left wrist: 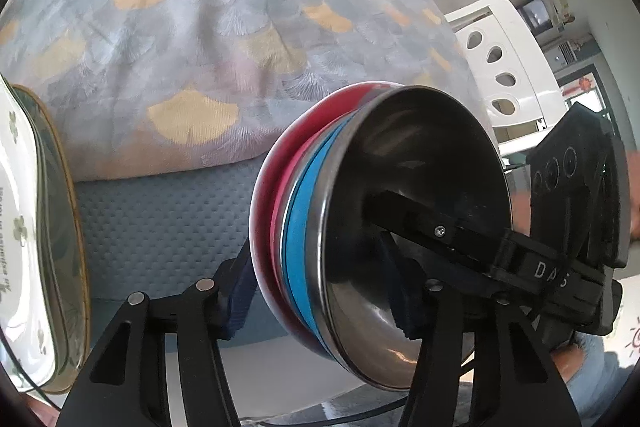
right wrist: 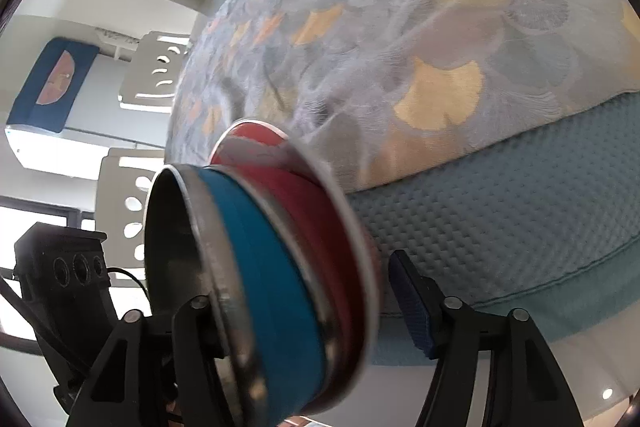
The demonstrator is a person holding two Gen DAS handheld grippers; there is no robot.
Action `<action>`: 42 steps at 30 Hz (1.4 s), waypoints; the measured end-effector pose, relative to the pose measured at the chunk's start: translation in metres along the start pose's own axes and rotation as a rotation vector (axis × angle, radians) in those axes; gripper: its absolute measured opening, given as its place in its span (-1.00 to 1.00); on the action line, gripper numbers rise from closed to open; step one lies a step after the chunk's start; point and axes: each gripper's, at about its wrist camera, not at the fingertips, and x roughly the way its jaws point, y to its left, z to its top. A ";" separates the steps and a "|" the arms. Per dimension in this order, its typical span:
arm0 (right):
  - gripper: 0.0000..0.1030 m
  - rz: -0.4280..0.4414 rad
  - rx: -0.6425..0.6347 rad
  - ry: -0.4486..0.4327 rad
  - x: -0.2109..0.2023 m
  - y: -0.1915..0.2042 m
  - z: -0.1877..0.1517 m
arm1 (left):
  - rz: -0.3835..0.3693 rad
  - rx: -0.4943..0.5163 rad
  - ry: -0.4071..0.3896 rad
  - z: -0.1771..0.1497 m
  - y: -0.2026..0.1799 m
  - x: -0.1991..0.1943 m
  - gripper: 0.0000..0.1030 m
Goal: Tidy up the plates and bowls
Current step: 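Carry the nested bowl stack with both grippers toward the pink floral plates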
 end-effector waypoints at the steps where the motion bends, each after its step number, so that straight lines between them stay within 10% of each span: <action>1: 0.19 -0.002 -0.008 -0.002 0.000 0.001 0.000 | 0.001 -0.002 -0.004 0.000 0.001 -0.001 0.00; 42: 0.15 -0.006 -0.106 -0.130 -0.040 0.033 0.002 | 0.093 0.150 -0.205 0.004 -0.037 -0.049 -0.06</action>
